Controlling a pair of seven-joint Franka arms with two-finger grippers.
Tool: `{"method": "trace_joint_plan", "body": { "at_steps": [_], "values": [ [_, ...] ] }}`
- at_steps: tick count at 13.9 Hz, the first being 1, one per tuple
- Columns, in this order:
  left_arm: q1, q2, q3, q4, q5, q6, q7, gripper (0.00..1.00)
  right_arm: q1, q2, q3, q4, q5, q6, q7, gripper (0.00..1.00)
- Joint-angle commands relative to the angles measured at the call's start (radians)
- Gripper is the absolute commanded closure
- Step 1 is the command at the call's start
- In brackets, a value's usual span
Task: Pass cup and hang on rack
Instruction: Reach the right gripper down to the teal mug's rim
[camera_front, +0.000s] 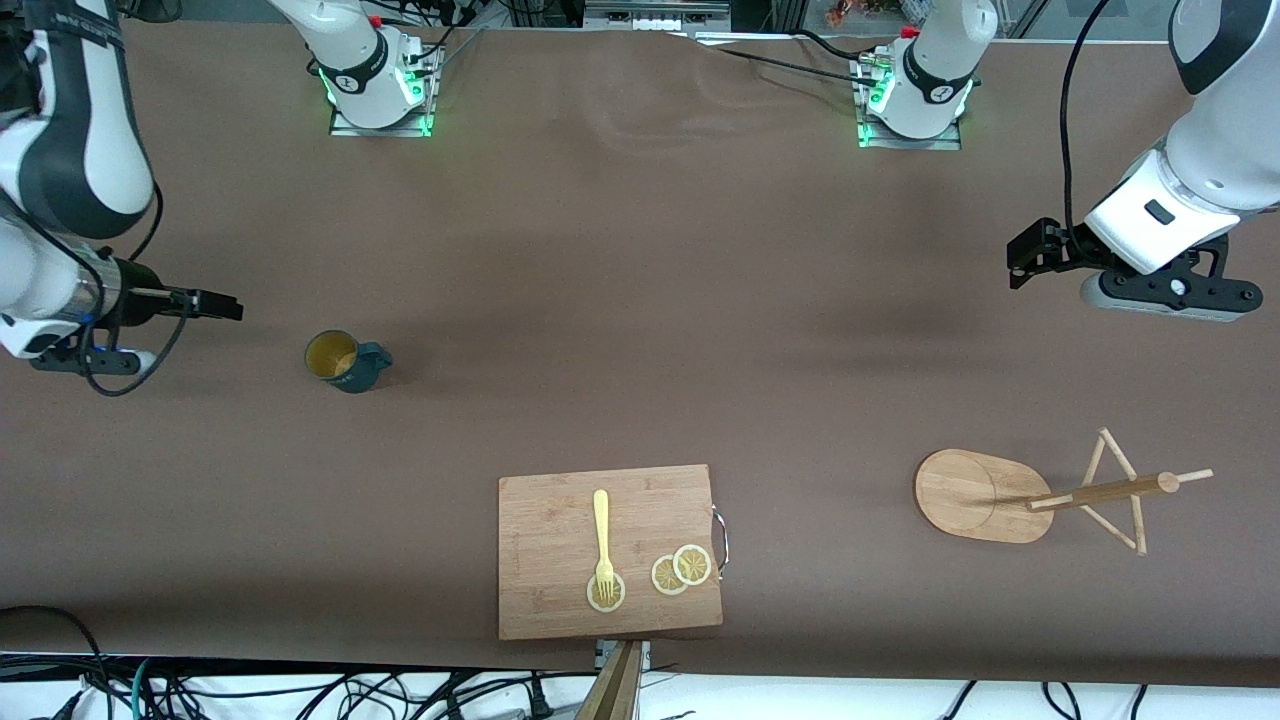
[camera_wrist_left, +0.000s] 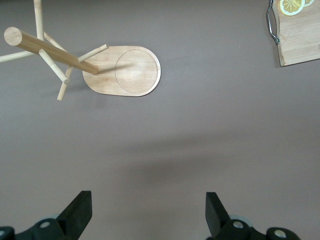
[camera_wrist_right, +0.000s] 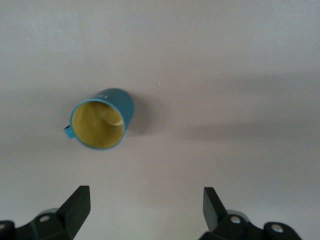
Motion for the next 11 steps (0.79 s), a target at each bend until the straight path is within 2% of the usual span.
{"method": "trace_joint_plan", "body": {
  "at_steps": [1, 7, 11],
  "values": [
    [0.003, 0.003, -0.003, 0.021, 0.012, -0.022, -0.009, 0.00, 0.007, -0.025, 0.012, -0.143, 0.015, 0.179, -0.007, 0.00],
    [0.003, 0.003, -0.003, 0.021, 0.012, -0.022, -0.009, 0.00, 0.017, 0.051, 0.031, -0.237, 0.017, 0.421, 0.004, 0.00],
    [0.003, 0.003, -0.003, 0.021, 0.012, -0.022, -0.009, 0.00, 0.017, 0.087, 0.047, -0.254, 0.050, 0.485, 0.007, 0.00]
  ]
}}
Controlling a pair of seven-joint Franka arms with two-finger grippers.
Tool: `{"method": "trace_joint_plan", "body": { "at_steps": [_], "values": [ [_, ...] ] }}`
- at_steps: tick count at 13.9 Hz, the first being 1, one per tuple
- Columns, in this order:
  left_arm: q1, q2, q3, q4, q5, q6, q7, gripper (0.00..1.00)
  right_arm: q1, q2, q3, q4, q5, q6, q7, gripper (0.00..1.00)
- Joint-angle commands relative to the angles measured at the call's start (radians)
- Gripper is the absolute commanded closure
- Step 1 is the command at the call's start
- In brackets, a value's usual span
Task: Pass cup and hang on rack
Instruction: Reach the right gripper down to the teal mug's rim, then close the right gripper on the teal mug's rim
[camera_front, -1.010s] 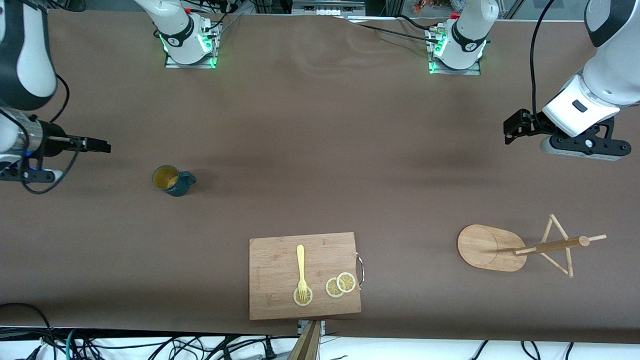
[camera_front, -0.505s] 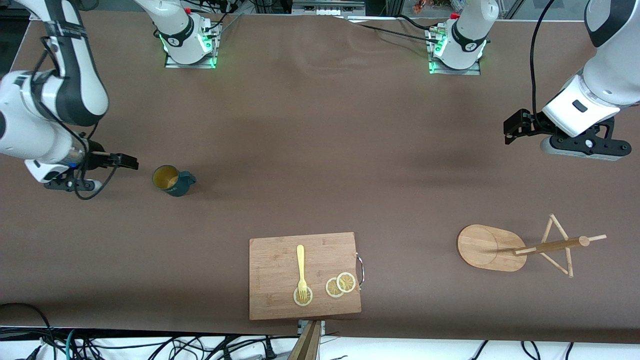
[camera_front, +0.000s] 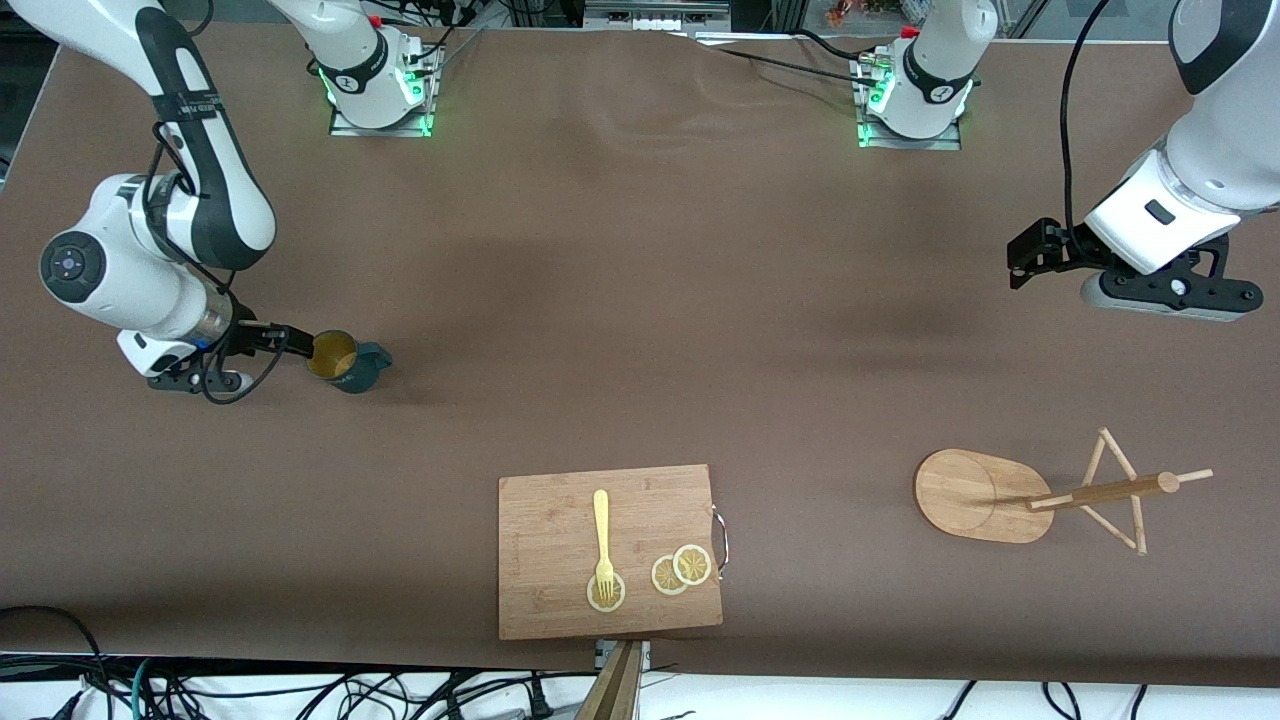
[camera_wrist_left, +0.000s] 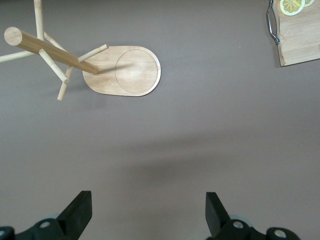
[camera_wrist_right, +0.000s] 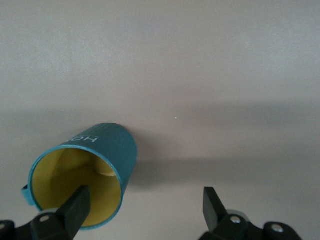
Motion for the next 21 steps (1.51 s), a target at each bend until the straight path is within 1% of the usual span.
{"method": "trace_joint_plan", "body": {
  "at_steps": [1, 7, 8, 9, 10, 11, 12, 14, 15, 21],
  "values": [
    [0.003, 0.003, -0.003, 0.021, 0.012, -0.022, -0.009, 0.00, -0.002, 0.007, 0.016, -0.013, 0.038, 0.042, 0.002, 0.00],
    [0.003, 0.003, -0.003, 0.021, 0.012, -0.022, -0.009, 0.00, -0.002, 0.044, 0.029, -0.041, 0.039, 0.118, 0.002, 0.00],
    [0.003, 0.003, -0.003, 0.021, 0.012, -0.022, -0.009, 0.00, -0.002, 0.047, 0.029, -0.041, 0.039, 0.119, 0.002, 0.07],
    [0.003, 0.001, -0.003, 0.021, 0.012, -0.022, -0.009, 0.00, -0.002, 0.048, 0.030, -0.041, 0.039, 0.116, 0.002, 0.38],
    [0.003, 0.003, -0.003, 0.021, 0.012, -0.022, -0.009, 0.00, -0.002, 0.048, 0.030, -0.038, 0.039, 0.111, 0.002, 0.67],
    [0.003, 0.003, -0.003, 0.021, 0.012, -0.022, -0.009, 0.00, -0.002, 0.048, 0.030, -0.036, 0.039, 0.108, 0.001, 0.82],
    [0.003, 0.003, -0.003, 0.019, 0.012, -0.022, -0.009, 0.00, -0.002, 0.048, 0.032, -0.035, 0.039, 0.106, 0.001, 0.88],
    [0.003, 0.003, -0.003, 0.019, 0.012, -0.022, -0.009, 0.00, -0.002, 0.048, 0.039, -0.033, 0.039, 0.103, -0.001, 0.97],
    [0.003, 0.003, -0.003, 0.019, 0.012, -0.022, -0.009, 0.00, -0.002, 0.048, 0.041, -0.033, 0.039, 0.102, -0.004, 1.00],
    [0.003, 0.003, -0.003, 0.021, 0.012, -0.024, -0.009, 0.00, -0.002, 0.050, 0.056, -0.012, 0.038, 0.094, -0.013, 1.00]
  ]
}}
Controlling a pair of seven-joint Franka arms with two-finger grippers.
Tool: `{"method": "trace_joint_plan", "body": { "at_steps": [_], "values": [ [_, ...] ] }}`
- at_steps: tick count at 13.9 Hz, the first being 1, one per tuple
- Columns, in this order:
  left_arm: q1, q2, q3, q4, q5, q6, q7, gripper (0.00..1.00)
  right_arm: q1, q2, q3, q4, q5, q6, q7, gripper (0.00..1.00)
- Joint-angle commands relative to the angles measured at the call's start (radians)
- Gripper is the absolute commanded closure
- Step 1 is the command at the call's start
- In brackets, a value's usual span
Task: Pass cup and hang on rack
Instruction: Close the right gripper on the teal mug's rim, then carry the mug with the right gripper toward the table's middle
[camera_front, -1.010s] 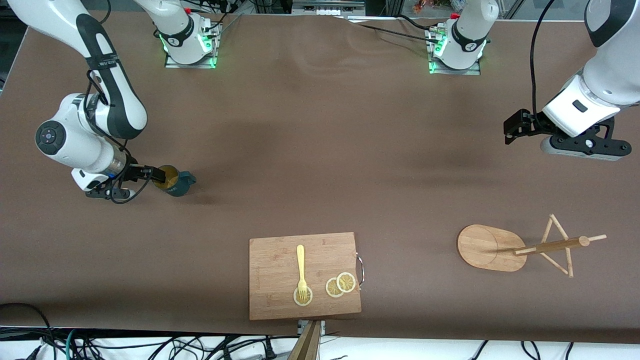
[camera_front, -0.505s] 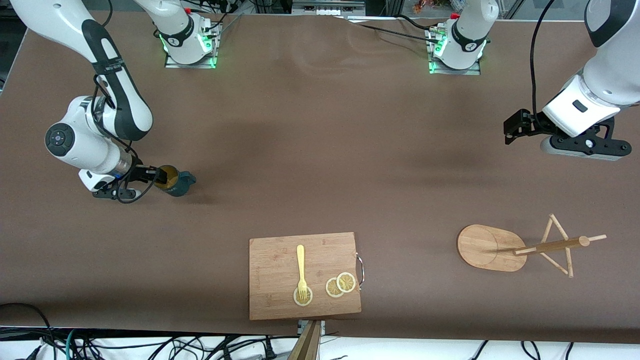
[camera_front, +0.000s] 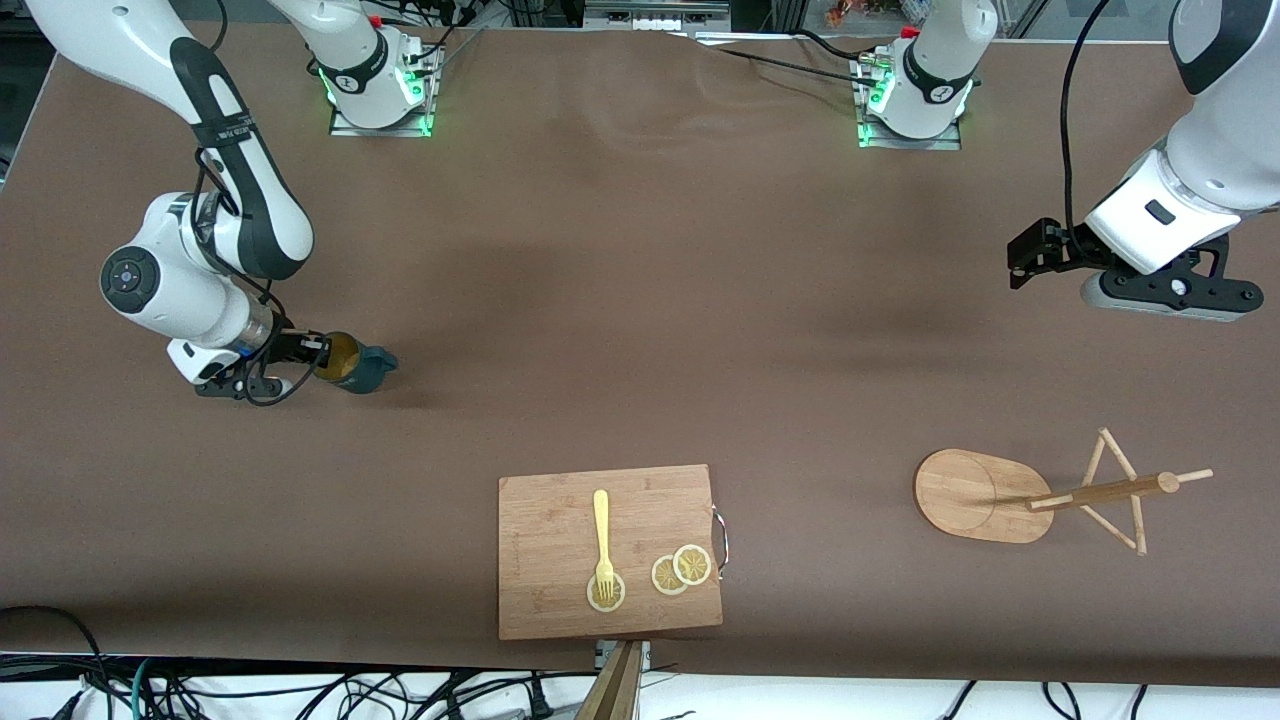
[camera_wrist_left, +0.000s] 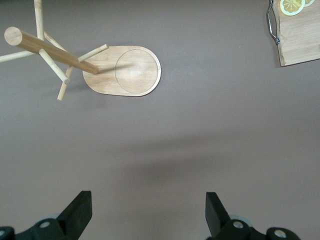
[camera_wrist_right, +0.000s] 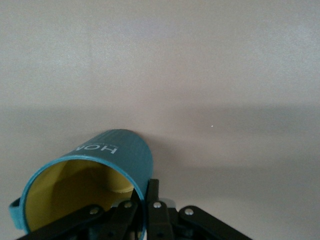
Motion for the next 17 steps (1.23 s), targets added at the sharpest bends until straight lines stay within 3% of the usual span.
{"method": "trace_joint_plan", "body": {
  "at_steps": [1, 6, 11, 17],
  "values": [
    [0.003, 0.003, -0.003, 0.021, 0.012, -0.024, -0.010, 0.00, -0.003, -0.005, 0.012, 0.043, 0.013, -0.015, -0.013, 1.00],
    [0.003, 0.003, 0.000, 0.019, 0.012, -0.022, -0.009, 0.00, 0.063, 0.025, 0.068, 0.242, 0.023, -0.190, 0.093, 1.00],
    [0.007, 0.003, 0.005, 0.016, 0.011, -0.022, -0.003, 0.00, 0.248, 0.105, 0.068, 0.373, 0.027, -0.187, 0.427, 1.00],
    [0.021, 0.004, 0.003, 0.013, 0.008, -0.024, 0.002, 0.00, 0.480, 0.289, 0.068, 0.626, 0.019, -0.181, 0.810, 1.00]
  ]
}}
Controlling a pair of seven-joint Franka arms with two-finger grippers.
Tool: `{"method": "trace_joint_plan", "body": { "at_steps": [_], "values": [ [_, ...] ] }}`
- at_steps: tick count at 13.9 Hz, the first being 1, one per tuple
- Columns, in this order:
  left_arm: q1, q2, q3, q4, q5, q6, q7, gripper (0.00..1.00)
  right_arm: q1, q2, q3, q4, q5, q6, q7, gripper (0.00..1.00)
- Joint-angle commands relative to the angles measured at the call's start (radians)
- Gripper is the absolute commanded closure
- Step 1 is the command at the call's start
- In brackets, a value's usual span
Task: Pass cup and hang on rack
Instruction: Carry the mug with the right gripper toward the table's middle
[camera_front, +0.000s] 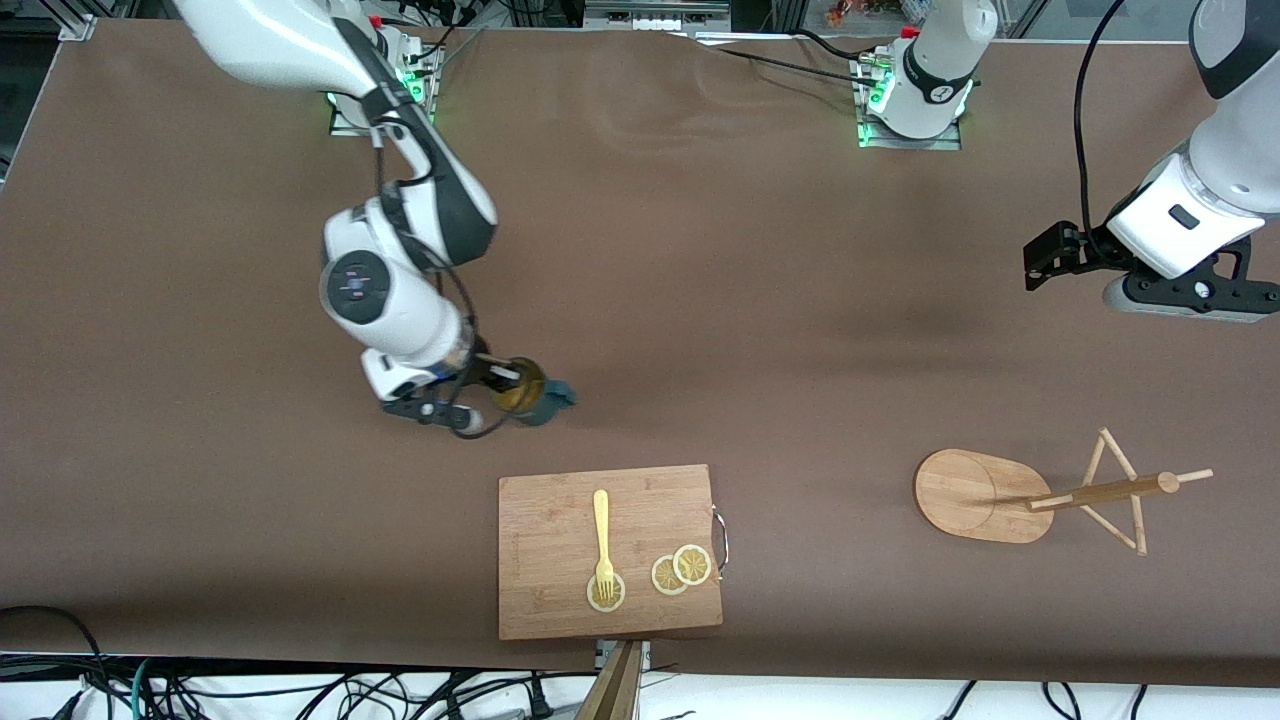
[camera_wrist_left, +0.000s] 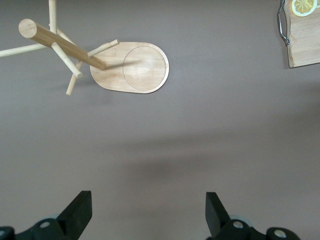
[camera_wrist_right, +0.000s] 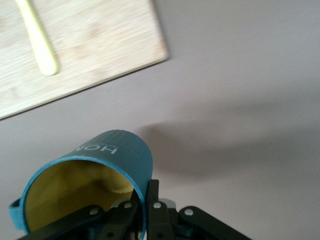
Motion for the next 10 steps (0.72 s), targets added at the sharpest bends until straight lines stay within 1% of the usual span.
{"method": "trace_joint_plan", "body": {
  "at_steps": [1, 3, 5, 10],
  "values": [
    [0.002, 0.004, -0.008, 0.016, 0.006, -0.013, 0.006, 0.00, 0.083, 0.106, -0.011, 0.157, 0.004, -0.014, 0.155, 1.00],
    [0.002, 0.005, -0.007, 0.018, 0.006, -0.015, 0.005, 0.00, 0.139, 0.148, -0.012, 0.214, -0.001, -0.013, 0.231, 1.00],
    [0.002, 0.007, -0.007, 0.016, 0.008, -0.016, 0.006, 0.00, 0.188, 0.174, -0.014, 0.241, -0.001, 0.012, 0.239, 1.00],
    [0.002, 0.022, -0.007, 0.022, 0.006, -0.019, 0.006, 0.00, 0.290, 0.231, -0.014, 0.252, -0.003, 0.125, 0.274, 1.00]
  ]
}}
